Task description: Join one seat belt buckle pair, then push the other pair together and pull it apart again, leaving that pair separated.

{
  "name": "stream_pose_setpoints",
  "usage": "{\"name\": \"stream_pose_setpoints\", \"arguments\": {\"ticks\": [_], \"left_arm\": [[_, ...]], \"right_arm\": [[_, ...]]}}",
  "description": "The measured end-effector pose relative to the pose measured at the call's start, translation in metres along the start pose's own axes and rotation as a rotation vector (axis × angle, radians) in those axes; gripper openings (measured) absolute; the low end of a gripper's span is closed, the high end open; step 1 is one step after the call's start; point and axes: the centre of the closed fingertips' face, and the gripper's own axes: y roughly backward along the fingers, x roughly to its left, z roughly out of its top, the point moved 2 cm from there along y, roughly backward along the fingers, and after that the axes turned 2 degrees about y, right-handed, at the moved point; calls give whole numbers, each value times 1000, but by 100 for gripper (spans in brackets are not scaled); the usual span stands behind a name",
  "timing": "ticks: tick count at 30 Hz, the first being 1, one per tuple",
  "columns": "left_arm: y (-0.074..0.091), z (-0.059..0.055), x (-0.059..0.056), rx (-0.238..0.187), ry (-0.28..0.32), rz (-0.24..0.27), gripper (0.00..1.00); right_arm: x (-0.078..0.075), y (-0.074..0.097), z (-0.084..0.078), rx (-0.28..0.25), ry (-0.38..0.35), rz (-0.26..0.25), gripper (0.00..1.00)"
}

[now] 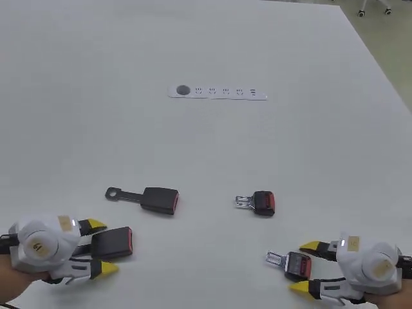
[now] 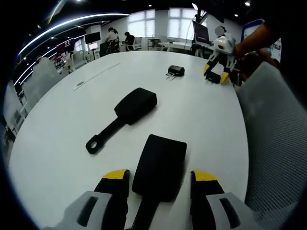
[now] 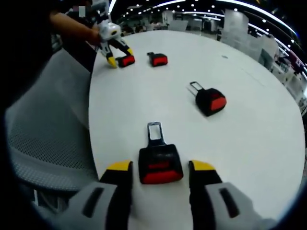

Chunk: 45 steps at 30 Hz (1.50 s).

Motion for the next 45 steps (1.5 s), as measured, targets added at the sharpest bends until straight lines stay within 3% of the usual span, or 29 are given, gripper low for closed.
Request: {"name": "stream_pose_setpoints", "arguments": {"ticks": [3,6,13,24,33,45], "left_arm": [[1,5,0,9,-21,-11,47],[1,7,1,2,-5,-7,40],[-2,4,3,12,-62,-46,38],[-6,14,-16,41,-162,-130,37],[-8,11,-14,88,-247,-178,36],[-6,6,-13,74,-206,-159,37]], "right_arm": [[-2,0,0,5,22,-9,45],[-4,0,-1,12,62,-15,42],[-8,1,-2,-19,70,-4,37],[-13,1,-1,-67,62,33,36],[-14,-1,4,-85,77,79,36],[-8,-18,27,-114,133,123,36]]}}
